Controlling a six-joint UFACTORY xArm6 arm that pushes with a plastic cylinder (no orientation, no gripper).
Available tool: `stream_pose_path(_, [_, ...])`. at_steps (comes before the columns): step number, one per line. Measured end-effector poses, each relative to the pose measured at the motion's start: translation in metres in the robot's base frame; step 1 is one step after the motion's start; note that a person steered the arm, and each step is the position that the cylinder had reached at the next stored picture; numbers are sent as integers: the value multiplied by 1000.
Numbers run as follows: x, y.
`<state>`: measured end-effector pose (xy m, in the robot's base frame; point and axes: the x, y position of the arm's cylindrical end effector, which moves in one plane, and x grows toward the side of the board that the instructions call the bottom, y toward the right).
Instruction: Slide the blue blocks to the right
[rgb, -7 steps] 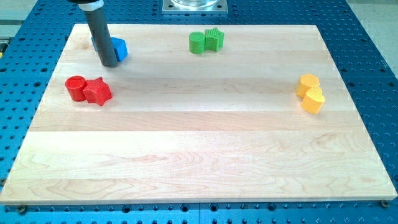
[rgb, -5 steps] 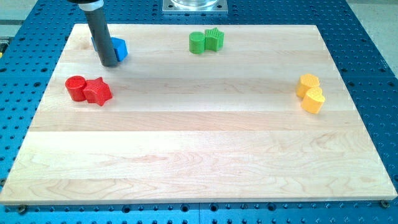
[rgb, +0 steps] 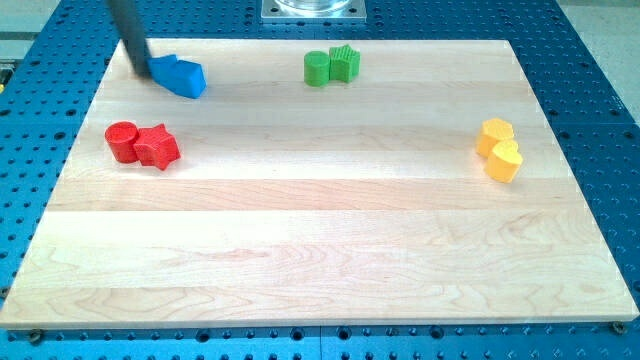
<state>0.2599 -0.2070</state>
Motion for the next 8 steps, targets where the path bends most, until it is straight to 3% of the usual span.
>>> stream_pose_path(1, [5, 70])
stream_pose_path(2, [-2, 62])
stream_pose_path(3, [-12, 18])
stream_pose_path(4, [8, -29])
stream_pose_path(5, [36, 21])
stream_pose_path(6, [39, 13])
stream_pose_path(7, [66, -50])
stream_pose_path(8, [126, -74])
